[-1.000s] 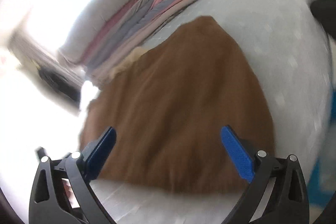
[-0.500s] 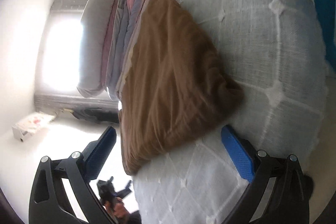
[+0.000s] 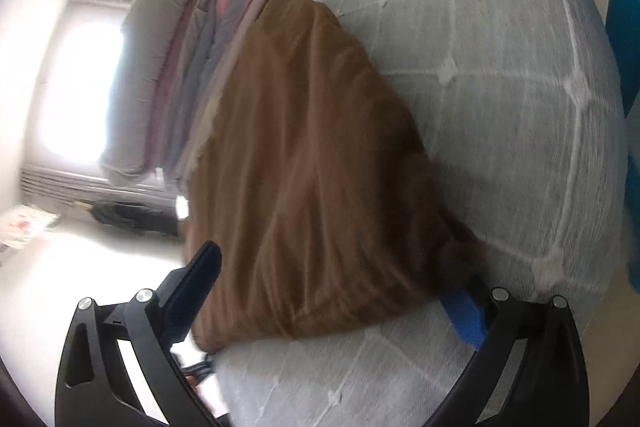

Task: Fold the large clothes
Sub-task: 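Grasp the folded jacket's edge with the left tool while the right tool grasps its corner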

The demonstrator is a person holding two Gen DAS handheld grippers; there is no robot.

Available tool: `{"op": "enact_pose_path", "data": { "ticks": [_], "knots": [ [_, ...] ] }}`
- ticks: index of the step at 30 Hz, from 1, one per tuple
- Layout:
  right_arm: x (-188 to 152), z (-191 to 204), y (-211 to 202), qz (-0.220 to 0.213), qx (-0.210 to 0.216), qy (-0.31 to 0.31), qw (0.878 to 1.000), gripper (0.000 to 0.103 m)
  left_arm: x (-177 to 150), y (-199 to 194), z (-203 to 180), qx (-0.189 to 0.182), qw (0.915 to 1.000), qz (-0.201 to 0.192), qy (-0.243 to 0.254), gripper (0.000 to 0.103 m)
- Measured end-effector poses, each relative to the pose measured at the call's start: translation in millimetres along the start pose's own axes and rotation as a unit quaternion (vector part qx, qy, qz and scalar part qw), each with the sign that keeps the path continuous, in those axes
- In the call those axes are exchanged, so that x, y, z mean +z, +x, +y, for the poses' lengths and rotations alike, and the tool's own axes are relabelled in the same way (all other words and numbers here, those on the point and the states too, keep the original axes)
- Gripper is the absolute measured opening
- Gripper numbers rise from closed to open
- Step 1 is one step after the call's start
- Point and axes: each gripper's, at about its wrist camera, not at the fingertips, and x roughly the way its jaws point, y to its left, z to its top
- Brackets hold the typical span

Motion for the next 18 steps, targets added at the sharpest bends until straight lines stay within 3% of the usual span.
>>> {"op": "enact_pose_path", "data": {
  "ticks": [2,4,6,8,11,12,14,15,18],
  "knots": [
    [1,5,6,0.003,-0.022,-0.013,1.0,0.097,-4,-3,-16,0.005,0.9988,-0.004,0.049,0.089],
    [4,-5,9,0.01,-0.012,0.008,1.0,0.098,-6,10,-19,0.053,0.996,0.009,0.071,0.089],
    [8,-14,7,0.004,0.012,0.039,0.999,0.098,-6,19,-8,0.076,0.9957,0.014,0.052,0.07],
    [8,-15,7,0.009,0.01,0.041,0.999,0.098,-5,21,-4,0.097,0.9938,0.011,0.052,0.038],
    [7,-6,10,0.007,-0.002,0.012,1.0,0.097,-7,22,-5,0.091,0.9941,0.01,0.059,0.026],
    [6,-4,9,-0.001,-0.002,0.007,1.0,0.092,-8,21,-6,0.095,0.9935,0.01,0.063,0.026],
    [1,-9,2,-0.02,-0.01,0.006,1.0,0.031,-10,23,-7,0.097,0.9932,0.007,0.065,0.025],
    [-1,-14,0,-0.021,0.02,0.017,0.999,0.03,-10,23,-7,0.097,0.9931,0.008,0.065,0.025],
    [-4,4,-3,-0.039,0.015,-0.016,0.999,0.028,0,18,-6,0.105,0.991,0.012,0.082,0.023]
  ]
}}
